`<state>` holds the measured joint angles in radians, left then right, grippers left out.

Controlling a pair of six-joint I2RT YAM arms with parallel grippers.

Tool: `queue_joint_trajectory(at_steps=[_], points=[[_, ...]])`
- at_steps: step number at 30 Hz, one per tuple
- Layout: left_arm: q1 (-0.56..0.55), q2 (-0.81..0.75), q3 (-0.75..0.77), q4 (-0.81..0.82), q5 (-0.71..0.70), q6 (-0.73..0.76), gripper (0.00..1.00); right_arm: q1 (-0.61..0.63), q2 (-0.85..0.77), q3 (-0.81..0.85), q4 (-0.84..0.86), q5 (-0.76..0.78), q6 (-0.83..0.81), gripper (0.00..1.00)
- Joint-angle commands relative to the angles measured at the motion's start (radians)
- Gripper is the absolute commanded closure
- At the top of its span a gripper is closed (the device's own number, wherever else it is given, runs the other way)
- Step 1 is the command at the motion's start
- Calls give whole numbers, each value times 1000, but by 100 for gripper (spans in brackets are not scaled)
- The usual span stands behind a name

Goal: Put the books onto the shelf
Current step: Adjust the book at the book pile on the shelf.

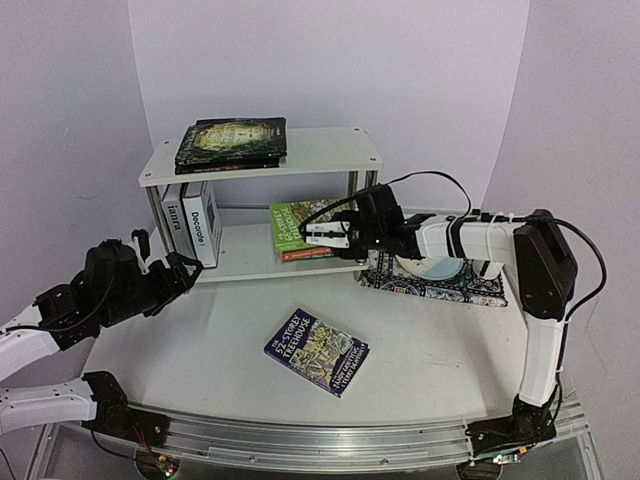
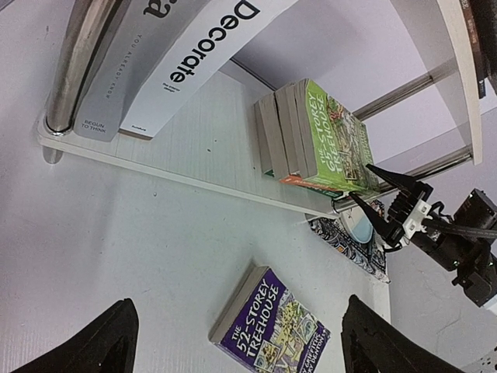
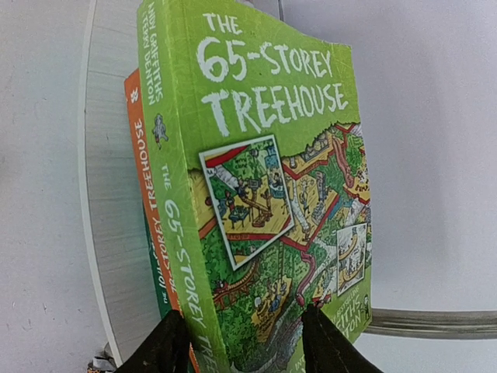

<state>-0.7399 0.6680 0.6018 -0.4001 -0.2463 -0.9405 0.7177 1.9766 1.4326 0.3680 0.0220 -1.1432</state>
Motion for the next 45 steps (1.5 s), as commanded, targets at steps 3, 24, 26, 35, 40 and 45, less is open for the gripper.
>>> queue_joint_trajectory(at_steps=[3, 24, 26, 35, 40, 45], points=[[2, 7, 39, 40, 4, 18, 8, -4, -1, 72, 28, 21, 30, 57], [2, 55, 39, 79, 30, 30, 7, 1, -62, 22, -13, -71, 117, 26], [2, 62, 39, 86, 34, 30, 7, 14, -60, 31, -21, -65, 154, 26], [3, 87, 30, 115, 54, 26, 7, 125, 1, 89, -10, 75, 282, 18], [2, 88, 27, 122, 54, 26, 7, 175, 37, 118, 0, 121, 342, 14], [2, 89, 26, 128, 59, 28, 7, 201, 97, 169, 20, 174, 382, 12]])
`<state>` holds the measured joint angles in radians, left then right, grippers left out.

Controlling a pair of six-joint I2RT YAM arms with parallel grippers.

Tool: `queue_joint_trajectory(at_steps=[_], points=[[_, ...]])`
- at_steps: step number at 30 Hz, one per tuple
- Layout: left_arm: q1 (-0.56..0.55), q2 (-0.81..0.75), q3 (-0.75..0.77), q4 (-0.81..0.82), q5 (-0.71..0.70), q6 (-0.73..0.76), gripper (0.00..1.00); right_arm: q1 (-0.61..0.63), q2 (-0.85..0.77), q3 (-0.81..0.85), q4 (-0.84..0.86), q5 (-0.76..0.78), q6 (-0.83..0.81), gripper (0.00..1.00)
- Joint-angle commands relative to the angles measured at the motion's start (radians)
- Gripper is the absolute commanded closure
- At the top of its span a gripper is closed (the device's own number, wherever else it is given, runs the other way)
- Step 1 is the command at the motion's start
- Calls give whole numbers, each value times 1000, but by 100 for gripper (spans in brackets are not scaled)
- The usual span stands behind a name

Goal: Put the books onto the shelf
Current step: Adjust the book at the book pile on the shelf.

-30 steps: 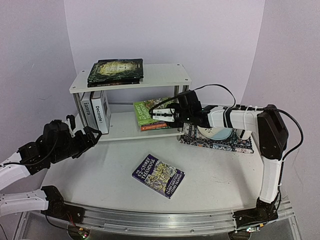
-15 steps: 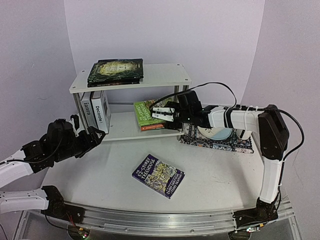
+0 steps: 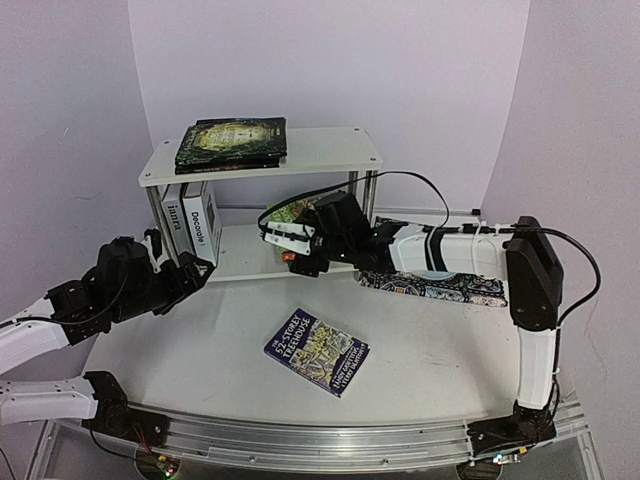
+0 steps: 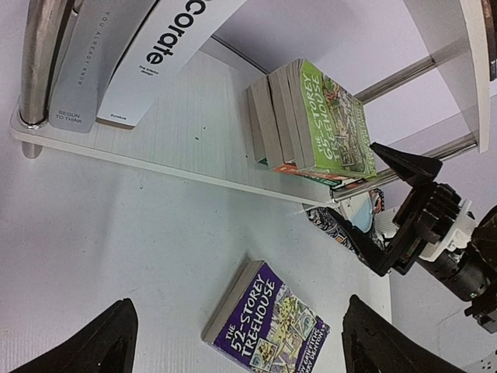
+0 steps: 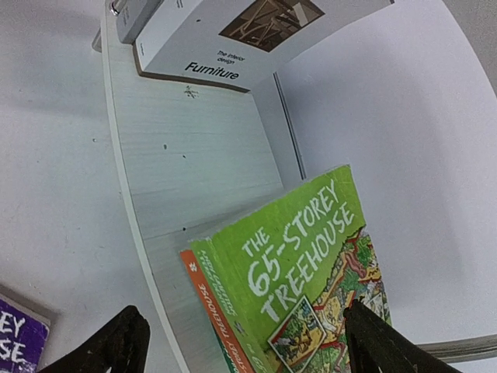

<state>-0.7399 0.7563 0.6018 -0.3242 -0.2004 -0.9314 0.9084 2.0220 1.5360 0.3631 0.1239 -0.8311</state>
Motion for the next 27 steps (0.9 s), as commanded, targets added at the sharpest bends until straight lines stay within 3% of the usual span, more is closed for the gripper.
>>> queue_joint_trajectory(at_steps=[1, 12, 23, 27], points=[[3, -2, 26, 53, 12, 19, 7, 12, 64, 77, 28, 84, 75, 13], [2, -9, 15, 56, 14, 11, 7, 14, 146, 161, 74, 142, 128, 22], [2, 9, 15, 66, 16, 15, 7, 11, 160, 171, 97, 184, 80, 46], [2, 17, 16, 69, 20, 16, 7, 8, 165, 175, 99, 196, 63, 47]])
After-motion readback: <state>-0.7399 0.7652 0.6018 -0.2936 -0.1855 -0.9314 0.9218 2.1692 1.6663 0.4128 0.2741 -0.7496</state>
